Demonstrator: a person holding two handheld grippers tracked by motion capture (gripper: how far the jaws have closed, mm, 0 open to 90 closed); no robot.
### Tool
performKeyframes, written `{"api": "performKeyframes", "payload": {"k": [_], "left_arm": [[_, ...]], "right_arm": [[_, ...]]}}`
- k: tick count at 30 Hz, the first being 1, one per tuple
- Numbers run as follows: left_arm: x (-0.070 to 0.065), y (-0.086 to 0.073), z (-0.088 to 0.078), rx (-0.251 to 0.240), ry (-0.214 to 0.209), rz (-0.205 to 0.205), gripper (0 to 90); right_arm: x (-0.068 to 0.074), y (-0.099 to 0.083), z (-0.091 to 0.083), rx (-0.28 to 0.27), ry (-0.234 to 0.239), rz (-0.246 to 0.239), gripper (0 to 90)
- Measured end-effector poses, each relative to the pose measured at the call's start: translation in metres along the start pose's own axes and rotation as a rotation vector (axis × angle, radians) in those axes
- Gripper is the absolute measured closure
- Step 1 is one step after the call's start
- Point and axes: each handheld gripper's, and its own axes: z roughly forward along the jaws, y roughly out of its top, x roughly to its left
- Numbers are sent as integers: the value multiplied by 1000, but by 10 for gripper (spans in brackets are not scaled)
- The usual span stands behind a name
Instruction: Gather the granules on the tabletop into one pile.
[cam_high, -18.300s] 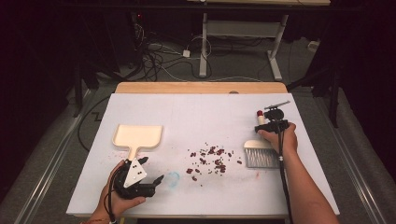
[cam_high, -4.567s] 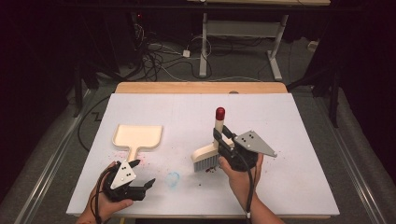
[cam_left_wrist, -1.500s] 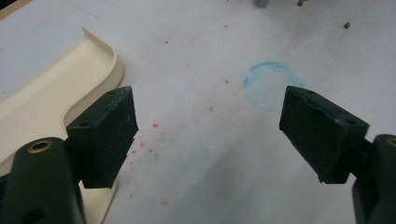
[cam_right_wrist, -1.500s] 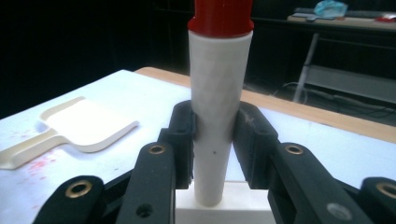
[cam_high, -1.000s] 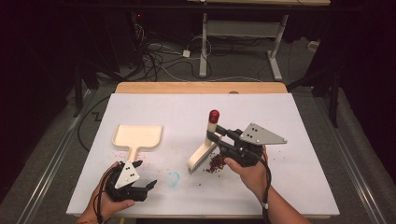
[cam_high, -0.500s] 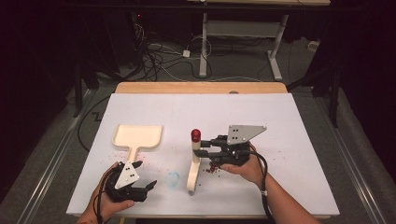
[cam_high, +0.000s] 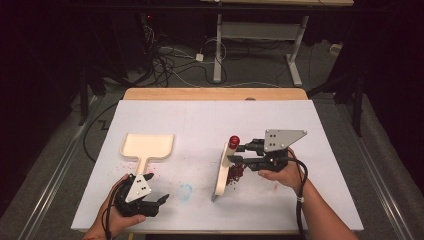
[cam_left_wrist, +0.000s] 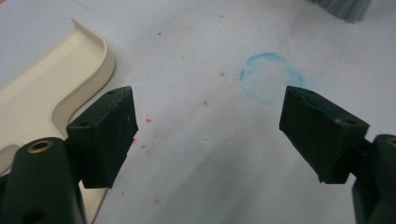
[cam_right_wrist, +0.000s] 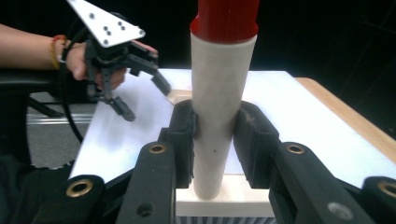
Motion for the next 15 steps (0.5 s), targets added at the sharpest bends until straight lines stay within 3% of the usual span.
{"api": "performKeyframes", "payload": {"k": [7, 10, 15], "left_arm": [[1, 0, 0, 0, -2, -3, 185], [1, -1, 0, 4, -1, 0, 185], [1, -1, -2, -1, 0, -1, 185]], "right_arm": [[2, 9, -13, -29, -90, -11, 700], [12, 15, -20, -59, -141, -11, 699], [35, 21, -33, -82, -252, 50, 700]]}}
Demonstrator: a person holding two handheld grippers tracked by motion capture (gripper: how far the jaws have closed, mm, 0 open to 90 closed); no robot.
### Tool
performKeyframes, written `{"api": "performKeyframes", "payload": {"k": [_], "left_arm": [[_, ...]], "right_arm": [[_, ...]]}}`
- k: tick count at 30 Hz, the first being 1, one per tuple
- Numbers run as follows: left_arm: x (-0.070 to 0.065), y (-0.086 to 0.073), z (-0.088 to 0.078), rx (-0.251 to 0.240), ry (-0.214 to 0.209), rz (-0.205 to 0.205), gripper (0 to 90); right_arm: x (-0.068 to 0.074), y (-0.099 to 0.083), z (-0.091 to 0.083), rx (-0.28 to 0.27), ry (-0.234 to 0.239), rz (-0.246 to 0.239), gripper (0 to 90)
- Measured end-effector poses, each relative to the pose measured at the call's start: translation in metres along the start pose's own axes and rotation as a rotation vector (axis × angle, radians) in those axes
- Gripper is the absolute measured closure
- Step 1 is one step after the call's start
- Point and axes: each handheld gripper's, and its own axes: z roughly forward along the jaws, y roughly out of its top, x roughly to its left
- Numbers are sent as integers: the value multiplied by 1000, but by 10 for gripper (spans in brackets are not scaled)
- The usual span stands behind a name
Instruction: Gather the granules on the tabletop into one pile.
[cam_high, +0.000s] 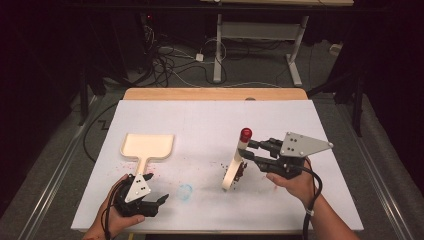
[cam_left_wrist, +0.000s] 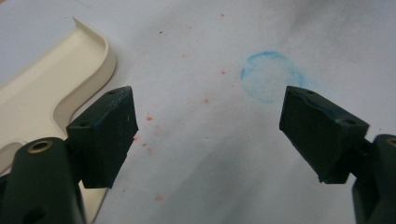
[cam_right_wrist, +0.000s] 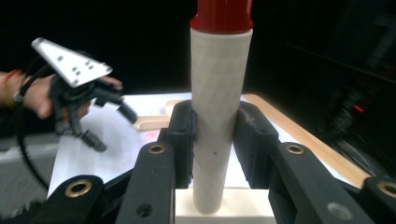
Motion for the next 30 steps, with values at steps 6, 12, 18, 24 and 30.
{"api": "performKeyframes", "payload": {"k": [6, 12, 18, 24, 30], "left_arm": [[0, 0, -2, -6, 1, 4, 185], [-1, 2, -2, -12, -2, 14, 185], [0, 4, 0, -12, -12, 20, 185], [0, 4, 1, -5, -14, 21, 185], [0, 3, 1, -2, -11, 18, 185]], "right_arm": [[35, -6, -24, 43, -133, 96, 700], [55, -18, -25, 111, -289, 248, 700], [58, -25, -10, 129, -415, 278, 700], [51, -28, 12, 100, -468, 272, 701], [30, -30, 22, 80, -530, 300, 702]]}}
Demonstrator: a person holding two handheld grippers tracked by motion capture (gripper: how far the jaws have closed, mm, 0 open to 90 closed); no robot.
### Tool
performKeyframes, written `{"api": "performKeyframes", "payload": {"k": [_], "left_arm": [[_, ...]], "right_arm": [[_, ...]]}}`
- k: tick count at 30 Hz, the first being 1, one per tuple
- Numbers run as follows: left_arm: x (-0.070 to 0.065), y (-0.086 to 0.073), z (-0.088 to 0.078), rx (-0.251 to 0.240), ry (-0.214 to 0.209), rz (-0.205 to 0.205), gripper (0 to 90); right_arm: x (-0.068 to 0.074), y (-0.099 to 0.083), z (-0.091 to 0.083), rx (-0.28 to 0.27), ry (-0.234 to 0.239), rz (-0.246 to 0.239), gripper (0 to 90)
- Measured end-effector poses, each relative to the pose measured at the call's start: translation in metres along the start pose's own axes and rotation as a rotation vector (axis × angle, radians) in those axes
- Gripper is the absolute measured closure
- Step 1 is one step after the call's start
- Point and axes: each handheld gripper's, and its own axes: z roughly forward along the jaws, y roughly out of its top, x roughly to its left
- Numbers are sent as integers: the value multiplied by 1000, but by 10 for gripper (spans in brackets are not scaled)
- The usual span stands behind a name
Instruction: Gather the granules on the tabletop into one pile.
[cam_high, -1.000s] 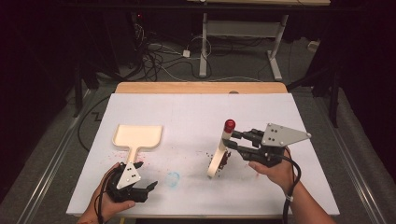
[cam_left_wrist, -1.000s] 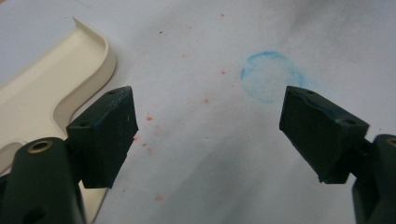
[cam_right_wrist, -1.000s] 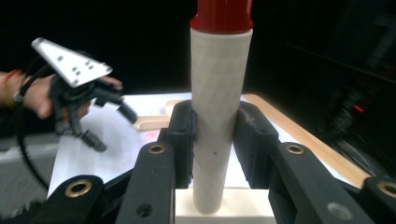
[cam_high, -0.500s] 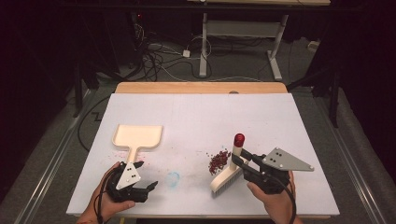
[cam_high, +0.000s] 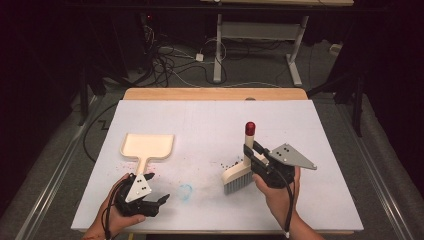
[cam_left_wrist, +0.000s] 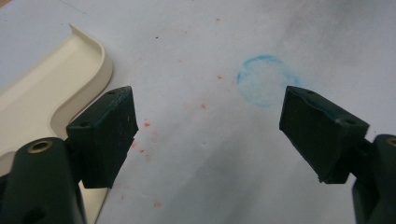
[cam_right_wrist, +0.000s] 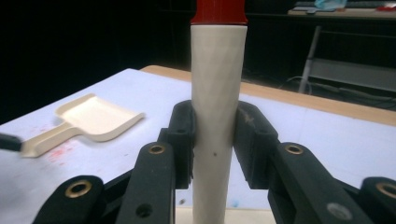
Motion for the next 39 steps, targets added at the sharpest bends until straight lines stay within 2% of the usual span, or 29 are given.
{"api": "performKeyframes", "payload": {"k": [4, 8, 11, 13, 15, 17, 20, 21, 22, 23, 25, 26, 27, 28, 31, 32, 34, 39], "left_arm": [[0, -1, -1, 2, -1, -2, 185], [0, -2, -2, -3, 3, -7, 185], [-1, -2, -2, -1, 3, -4, 185], [-1, -2, -2, -1, 4, -4, 185], [0, -2, -2, 0, 5, -6, 185], [0, -2, -2, 2, 5, -6, 185], [-1, -1, -1, 5, 4, -4, 185], [-1, -1, 0, 4, 3, -4, 185], [-1, -1, 0, 7, 2, -2, 185], [-1, 0, 0, 8, 3, -2, 185], [-1, 0, 1, 8, 0, -1, 185], [-1, 1, 2, 12, 0, 2, 185], [-1, 1, 2, 12, 0, 0, 185], [-1, 1, 2, 12, -1, -1, 185], [-1, 0, 3, 16, -2, -2, 185], [-1, 0, 4, 17, -2, -1, 185], [-1, 0, 3, 17, -4, 0, 185], [0, -2, 2, 16, -3, -4, 185]], "right_arm": [[-11, 2, 5, -18, -16, 29, 701], [-19, 5, 3, -43, -25, 37, 700], [-27, 10, -2, -54, 9, 37, 701], [-33, 15, -7, -50, 51, 23, 700], [-41, 21, -12, -37, 95, -12, 700], [-52, 27, -15, -33, 141, -54, 699], [-70, 31, -17, -25, 183, -121, 699], [-76, 32, -16, -21, 198, -148, 699], [-83, 32, -12, -6, 241, -178, 699], [-88, 31, -8, 22, 259, -202, 699], [-97, 28, 3, 82, 317, -236, 699], [-100, 25, 8, 92, 324, -249, 694], [-104, 23, 13, 91, 346, -229, 697], [-108, 22, 17, 81, 391, -200, 699], [-112, 22, 30, 64, 442, -198, 699], [-112, 22, 34, 61, 475, -198, 699], [-110, 21, 42, 52, 517, -201, 699], [-96, 17, 59, 33, 657, -218, 697]]}}
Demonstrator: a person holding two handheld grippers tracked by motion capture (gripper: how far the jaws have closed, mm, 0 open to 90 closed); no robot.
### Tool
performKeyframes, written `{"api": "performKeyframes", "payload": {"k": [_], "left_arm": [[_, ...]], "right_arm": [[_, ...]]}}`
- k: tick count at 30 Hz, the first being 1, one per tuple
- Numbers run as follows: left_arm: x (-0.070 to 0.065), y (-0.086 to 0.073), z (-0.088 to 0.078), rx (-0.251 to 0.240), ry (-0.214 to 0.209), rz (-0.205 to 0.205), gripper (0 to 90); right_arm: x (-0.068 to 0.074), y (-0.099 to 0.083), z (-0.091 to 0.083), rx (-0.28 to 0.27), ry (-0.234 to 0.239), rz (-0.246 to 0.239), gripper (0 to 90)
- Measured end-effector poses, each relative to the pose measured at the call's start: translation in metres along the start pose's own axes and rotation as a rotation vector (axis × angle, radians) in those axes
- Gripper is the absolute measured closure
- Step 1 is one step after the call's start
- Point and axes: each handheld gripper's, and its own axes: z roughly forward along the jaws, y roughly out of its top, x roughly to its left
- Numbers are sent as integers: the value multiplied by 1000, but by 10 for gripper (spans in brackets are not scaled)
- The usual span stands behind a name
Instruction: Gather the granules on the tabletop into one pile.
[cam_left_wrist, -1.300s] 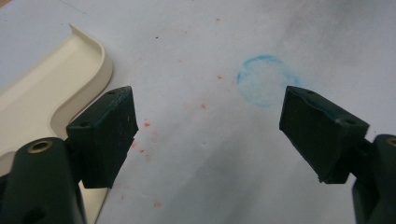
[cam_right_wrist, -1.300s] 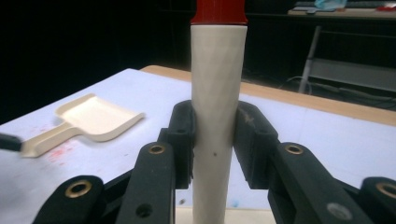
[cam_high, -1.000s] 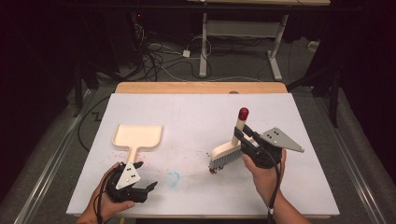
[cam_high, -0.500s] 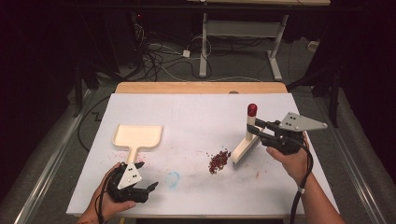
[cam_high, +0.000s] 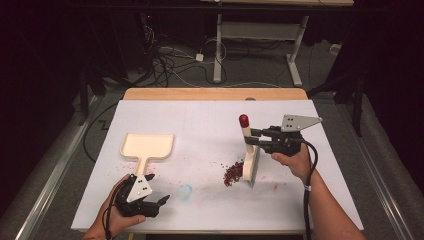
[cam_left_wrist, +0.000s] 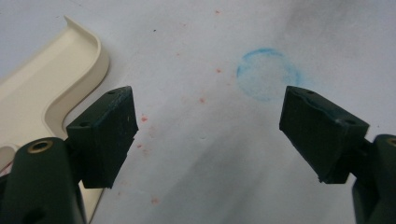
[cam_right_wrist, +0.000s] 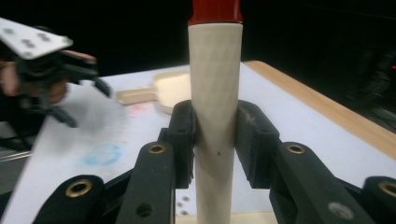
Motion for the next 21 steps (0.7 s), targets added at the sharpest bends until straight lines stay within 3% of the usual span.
{"api": "performKeyframes", "payload": {"k": [4, 9, 15, 19, 21], "left_arm": [[0, -1, -1, -2, -1, -2, 185], [1, -2, -1, 2, -2, -1, 185], [0, -1, -1, -1, -3, -1, 185], [0, -1, 0, 1, -5, 0, 185], [0, 0, 1, 3, -6, 1, 185]], "right_arm": [[5, -2, 11, -30, 97, -14, 697], [13, 0, 12, -64, 172, -28, 700], [16, 1, 2, -65, 169, -42, 700], [13, 4, -14, -104, 136, -25, 700], [12, 9, -23, -140, 97, 7, 700]]}}
